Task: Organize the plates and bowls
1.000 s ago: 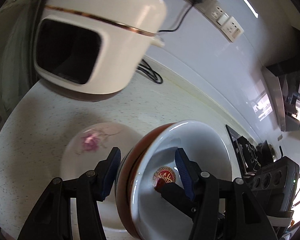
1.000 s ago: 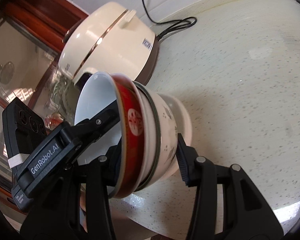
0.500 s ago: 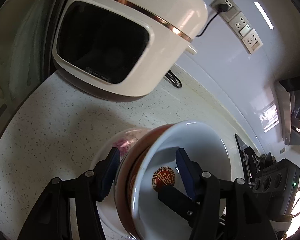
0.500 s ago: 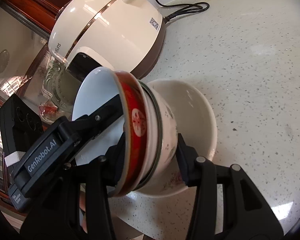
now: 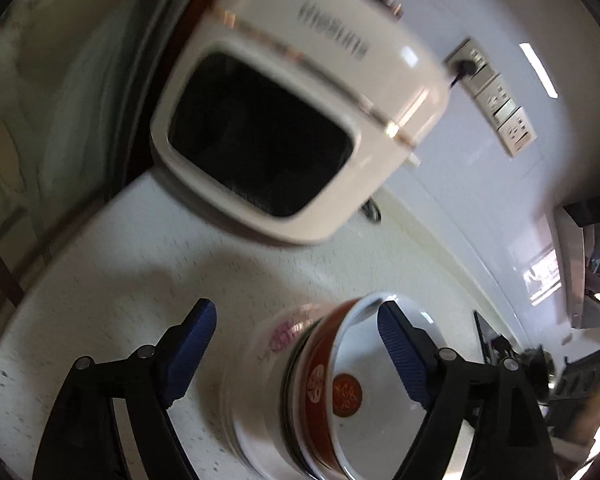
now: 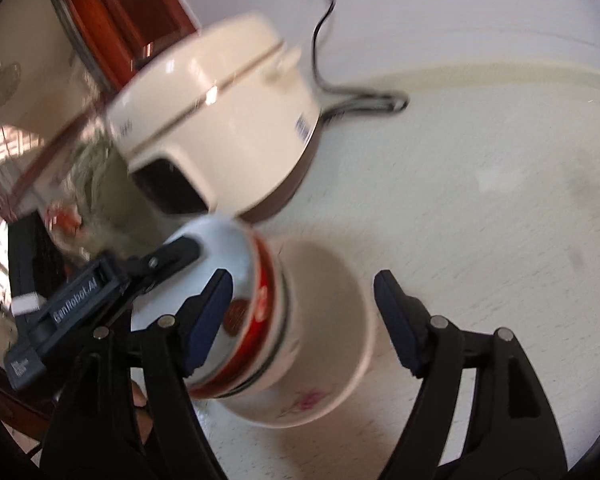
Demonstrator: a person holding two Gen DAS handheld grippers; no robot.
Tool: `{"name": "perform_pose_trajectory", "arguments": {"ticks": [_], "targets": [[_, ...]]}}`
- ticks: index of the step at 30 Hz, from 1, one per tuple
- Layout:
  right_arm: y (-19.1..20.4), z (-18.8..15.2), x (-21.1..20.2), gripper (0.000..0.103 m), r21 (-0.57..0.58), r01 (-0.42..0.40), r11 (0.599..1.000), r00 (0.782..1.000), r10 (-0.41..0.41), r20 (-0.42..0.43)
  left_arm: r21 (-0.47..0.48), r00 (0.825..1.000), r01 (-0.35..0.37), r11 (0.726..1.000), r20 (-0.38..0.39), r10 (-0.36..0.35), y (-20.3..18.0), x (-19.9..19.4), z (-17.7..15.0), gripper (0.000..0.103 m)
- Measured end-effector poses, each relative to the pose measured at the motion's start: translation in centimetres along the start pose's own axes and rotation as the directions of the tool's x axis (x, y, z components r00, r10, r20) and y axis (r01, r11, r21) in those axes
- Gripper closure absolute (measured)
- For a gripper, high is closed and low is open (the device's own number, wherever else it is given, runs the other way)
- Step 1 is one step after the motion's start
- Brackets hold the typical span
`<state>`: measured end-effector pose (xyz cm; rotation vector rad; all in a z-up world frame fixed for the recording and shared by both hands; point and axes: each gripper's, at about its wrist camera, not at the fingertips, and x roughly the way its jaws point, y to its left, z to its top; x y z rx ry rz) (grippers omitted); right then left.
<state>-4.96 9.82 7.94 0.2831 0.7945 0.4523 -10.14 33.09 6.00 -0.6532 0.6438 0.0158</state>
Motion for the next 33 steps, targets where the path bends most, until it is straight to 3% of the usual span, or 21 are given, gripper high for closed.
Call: {"name": "perform_pose_trajectory", "arguments": {"ticks": [4,6,11,15,17,19,21,23,25,29,33], "targets": [[-1.8,-0.1,-2.4,0.02,0.036,0.0,0.999,0.995,-0.004,0.101,0.147,0.984,-0.041,0.988,0.178,0.015,-2.1,-3.1,-0.7,0.007],[-2.3,-0.1,-3.1,0.018,0.044,0.006,0.999,0.991,-0.012,0.134,0.216,0.962,-0.075,0.973,0.271,0.014,-3.3,-4.7,-1.5,0.0],[-2.2,-1.8,-5.7,0.017,-0.019,0.075,0.997,0.975,-0.069,0.211,0.332,0.904,-0.199,0.922,0.425,0.042,-5.0,-7.9,-4.2,0.0],[-0.5,-4.7,-7.8,0.011,-0.133,0.182,0.974,0.93,-0.126,0.346,0.327,0.847,-0.308,0.893,0.522,0.101,-5.2,-10.4,-6.7,0.0],[0.3,-7.1,-9.4,0.0,-0.187,0.238,0.953,0.886,-0.134,0.444,0.292,0.823,-0.37,0.882,0.544,0.164,-4.9,-11.2,-8.0,0.0],[0.5,-9.4,-10.5,0.0,-0.208,0.278,0.938,0.851,-0.139,0.507,0.297,0.83,-0.371,0.88,0.532,0.17,-4.2,-11.7,-9.0,0.0],[0.5,-11.8,-11.5,0.0,-0.206,0.313,0.927,0.822,-0.156,0.548,0.322,0.854,-0.351,0.879,0.496,0.159,-3.9,-11.6,-10.2,0.0],[0.3,-13.0,-11.7,0.0,-0.206,0.317,0.926,0.824,-0.161,0.544,0.342,0.876,-0.341,0.876,0.453,0.164,-3.5,-11.2,-11.5,0.0],[-0.2,-14.2,-11.7,0.0,-0.191,0.329,0.925,0.835,-0.19,0.516,0.355,0.888,-0.329,0.875,0.431,0.159,-3.2,-11.2,-12.8,0.0],[-1.1,-16.2,-11.7,0.0,-0.163,0.342,0.925,0.826,-0.214,0.522,0.371,0.906,-0.294,0.881,0.402,0.133,-2.4,-12.0,-14.9,0.0],[-0.9,-18.2,-11.5,0.0,-0.211,0.368,0.906,0.818,-0.208,0.536,0.415,0.91,-0.3,0.859,0.394,0.128,-2.5,-11.5,-16.0,0.0]]}}
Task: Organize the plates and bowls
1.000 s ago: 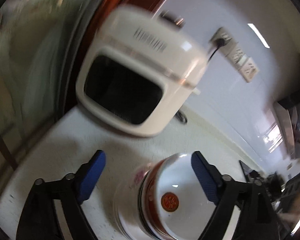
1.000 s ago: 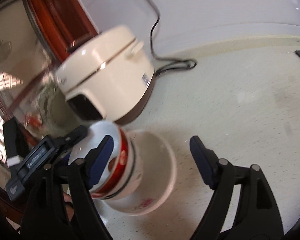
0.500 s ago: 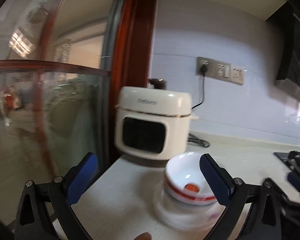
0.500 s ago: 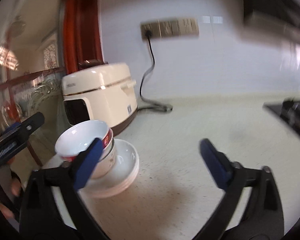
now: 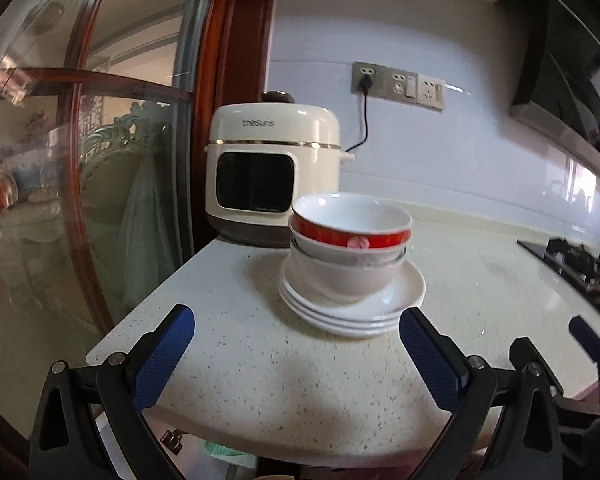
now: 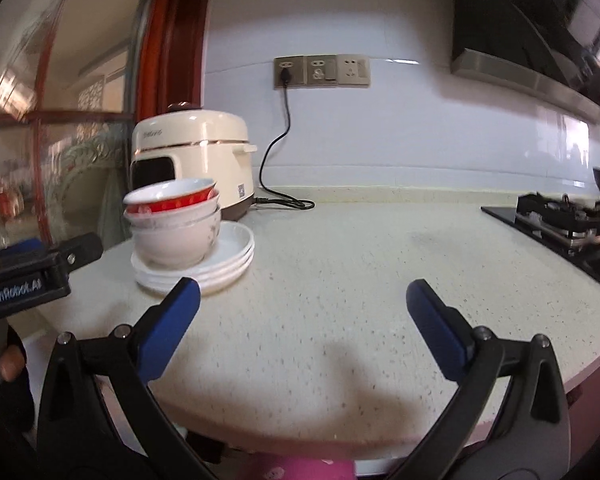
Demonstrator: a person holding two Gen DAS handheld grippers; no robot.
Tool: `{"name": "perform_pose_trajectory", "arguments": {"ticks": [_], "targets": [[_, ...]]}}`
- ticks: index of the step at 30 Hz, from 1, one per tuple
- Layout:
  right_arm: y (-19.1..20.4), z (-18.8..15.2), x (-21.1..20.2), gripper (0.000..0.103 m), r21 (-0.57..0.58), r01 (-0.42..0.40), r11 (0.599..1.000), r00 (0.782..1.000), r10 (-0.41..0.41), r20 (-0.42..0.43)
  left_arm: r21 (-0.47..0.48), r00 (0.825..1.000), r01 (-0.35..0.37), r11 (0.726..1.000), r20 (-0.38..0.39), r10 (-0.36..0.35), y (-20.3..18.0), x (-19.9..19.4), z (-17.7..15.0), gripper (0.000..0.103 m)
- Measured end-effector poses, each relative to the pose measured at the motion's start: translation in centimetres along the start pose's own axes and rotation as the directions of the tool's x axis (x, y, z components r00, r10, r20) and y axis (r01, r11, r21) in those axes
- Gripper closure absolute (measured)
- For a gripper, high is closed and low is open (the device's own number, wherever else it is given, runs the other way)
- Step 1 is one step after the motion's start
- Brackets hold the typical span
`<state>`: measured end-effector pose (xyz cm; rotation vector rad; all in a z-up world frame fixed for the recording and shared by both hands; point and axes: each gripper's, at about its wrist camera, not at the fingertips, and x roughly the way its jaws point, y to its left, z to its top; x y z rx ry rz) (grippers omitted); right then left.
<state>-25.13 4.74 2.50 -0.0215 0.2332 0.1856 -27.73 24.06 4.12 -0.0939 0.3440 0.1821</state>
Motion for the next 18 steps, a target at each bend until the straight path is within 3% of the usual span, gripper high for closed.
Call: {"name": "perform_pose_trajectory", "arguments": {"ticks": [4,18], "targets": [[0.7,-0.8,0.0,0.0,-0.056,0.013,0.998,1.0,-0.012,0.027,0.029,0.999,-0.008,1.0,-0.036,0.009,-0.5,1.1,-0.8,0.0],[0.7,-0.8,0.0,0.0,-0.035,0.001,0.999,1.0,-0.001,0.019,0.057,0.999,-0.001,0.998,-0.044,0.004,-1.3,0.8,-1.5,0.0]]}}
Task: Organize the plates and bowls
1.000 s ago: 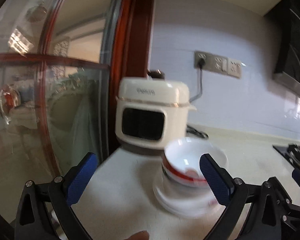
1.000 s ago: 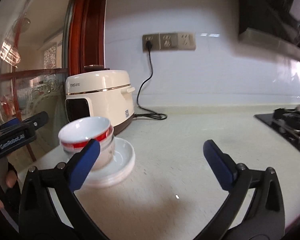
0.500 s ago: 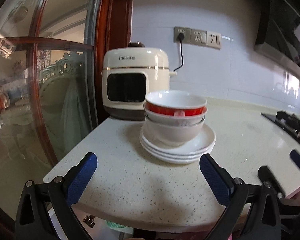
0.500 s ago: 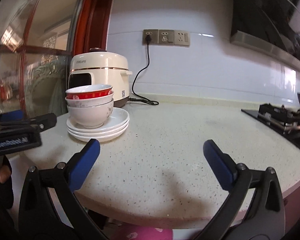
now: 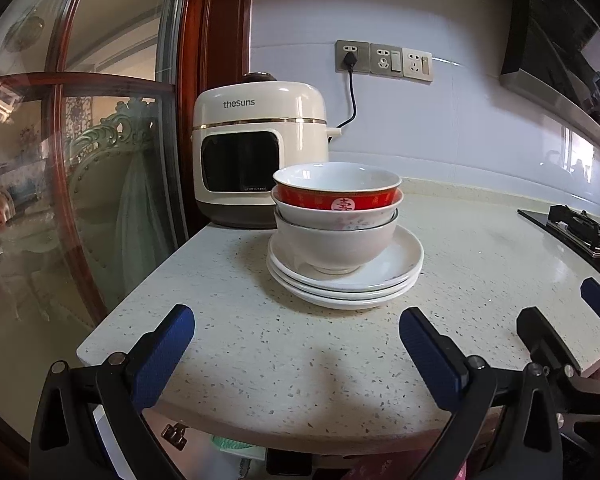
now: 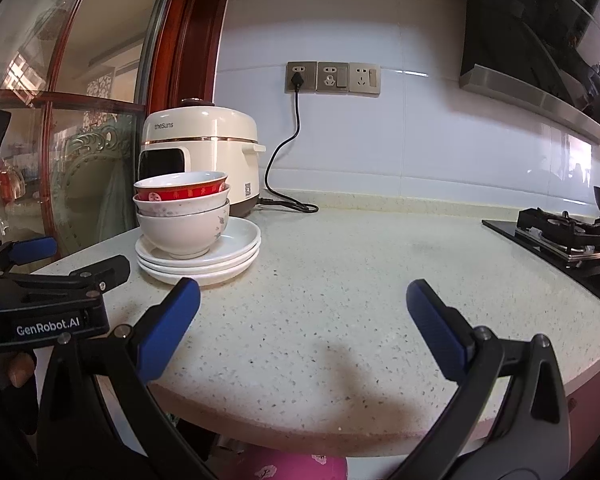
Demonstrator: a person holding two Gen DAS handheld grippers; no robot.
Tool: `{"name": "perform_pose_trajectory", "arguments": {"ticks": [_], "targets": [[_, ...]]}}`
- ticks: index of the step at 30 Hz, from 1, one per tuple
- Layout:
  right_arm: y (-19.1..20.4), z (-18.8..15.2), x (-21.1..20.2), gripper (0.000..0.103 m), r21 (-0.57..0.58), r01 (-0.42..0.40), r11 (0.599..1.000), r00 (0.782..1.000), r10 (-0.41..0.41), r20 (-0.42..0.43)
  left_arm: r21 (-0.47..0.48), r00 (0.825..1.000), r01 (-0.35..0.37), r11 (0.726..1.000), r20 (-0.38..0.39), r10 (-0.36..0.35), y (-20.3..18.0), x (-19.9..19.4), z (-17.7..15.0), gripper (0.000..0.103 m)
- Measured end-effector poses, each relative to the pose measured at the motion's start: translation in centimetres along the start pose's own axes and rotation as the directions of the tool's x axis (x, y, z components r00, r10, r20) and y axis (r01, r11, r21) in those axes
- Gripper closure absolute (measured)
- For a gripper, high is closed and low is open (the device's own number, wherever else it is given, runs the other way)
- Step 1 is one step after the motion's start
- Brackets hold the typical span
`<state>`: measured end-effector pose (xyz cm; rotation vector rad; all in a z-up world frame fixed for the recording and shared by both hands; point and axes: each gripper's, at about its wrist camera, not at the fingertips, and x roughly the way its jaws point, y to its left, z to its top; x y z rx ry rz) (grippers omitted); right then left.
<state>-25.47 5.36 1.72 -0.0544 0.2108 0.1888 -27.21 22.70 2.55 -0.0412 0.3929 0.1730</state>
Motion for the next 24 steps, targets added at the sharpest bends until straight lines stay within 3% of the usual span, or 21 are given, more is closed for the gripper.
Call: {"name": "perform_pose_trajectory", "arguments": {"ticks": [24], "targets": [[0.33,-0.29,0.24,0.0,0.006,-0.011,1.0,1.0,0.012,-0.02,-0.008,1.0,0.012,1.0,-0.002,-0.012,-0.13,-0.21,0.05,0.0]]}}
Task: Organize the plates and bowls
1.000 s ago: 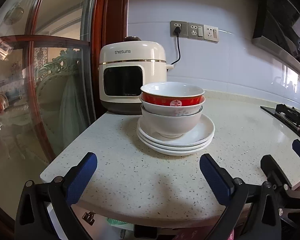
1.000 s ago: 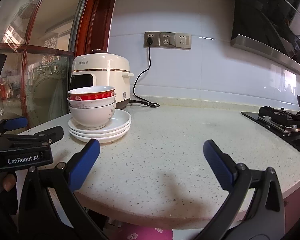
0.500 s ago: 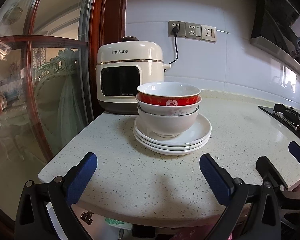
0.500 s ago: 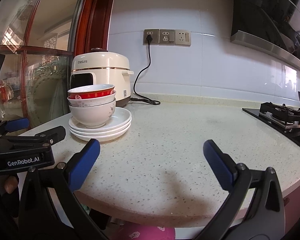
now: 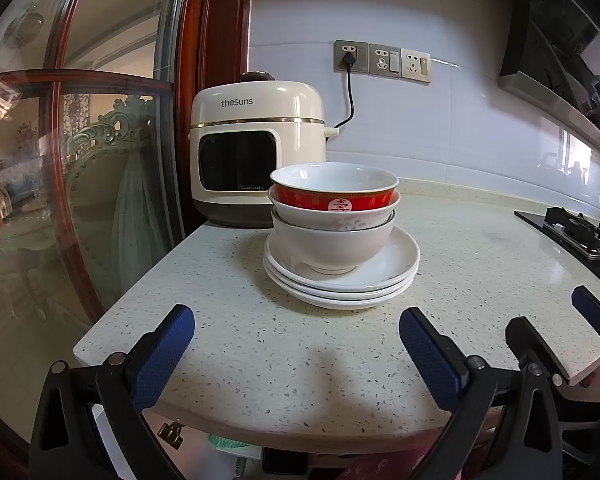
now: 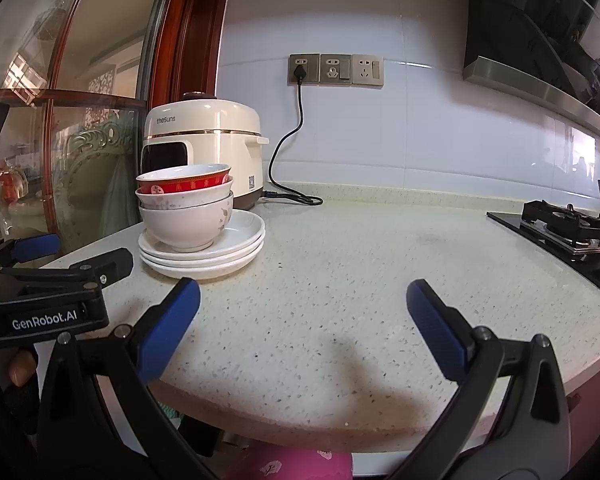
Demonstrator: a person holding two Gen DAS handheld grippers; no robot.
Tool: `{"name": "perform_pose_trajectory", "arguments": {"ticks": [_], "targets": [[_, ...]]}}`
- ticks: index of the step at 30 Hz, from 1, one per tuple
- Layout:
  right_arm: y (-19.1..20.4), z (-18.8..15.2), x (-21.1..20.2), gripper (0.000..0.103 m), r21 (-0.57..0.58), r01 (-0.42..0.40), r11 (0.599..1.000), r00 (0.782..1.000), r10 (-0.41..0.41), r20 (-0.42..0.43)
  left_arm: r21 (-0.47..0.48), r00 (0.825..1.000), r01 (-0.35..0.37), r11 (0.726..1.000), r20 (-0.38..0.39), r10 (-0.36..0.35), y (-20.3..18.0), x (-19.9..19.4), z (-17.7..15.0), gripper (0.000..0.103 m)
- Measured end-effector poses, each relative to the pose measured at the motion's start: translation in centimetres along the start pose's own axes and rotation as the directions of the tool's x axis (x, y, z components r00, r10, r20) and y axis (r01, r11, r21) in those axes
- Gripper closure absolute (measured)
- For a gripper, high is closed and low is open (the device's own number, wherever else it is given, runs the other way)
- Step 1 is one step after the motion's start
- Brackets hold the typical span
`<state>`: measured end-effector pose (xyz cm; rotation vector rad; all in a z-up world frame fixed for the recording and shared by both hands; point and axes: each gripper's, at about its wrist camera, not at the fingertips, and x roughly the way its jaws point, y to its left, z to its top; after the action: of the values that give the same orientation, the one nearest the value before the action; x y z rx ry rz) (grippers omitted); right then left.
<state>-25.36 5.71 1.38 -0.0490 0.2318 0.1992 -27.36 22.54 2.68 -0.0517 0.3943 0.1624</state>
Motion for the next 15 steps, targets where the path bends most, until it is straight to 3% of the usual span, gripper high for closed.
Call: {"name": "perform_pose_trajectory", "arguments": {"ticks": [15], "targets": [[-0.12,-0.18,0.18,0.0,0.007,-0.005,1.0,1.0,0.006,-0.017,-0.005,1.0,-0.002,1.0,0.001,0.002,-0.28,-0.16,0.16,0.0]]}}
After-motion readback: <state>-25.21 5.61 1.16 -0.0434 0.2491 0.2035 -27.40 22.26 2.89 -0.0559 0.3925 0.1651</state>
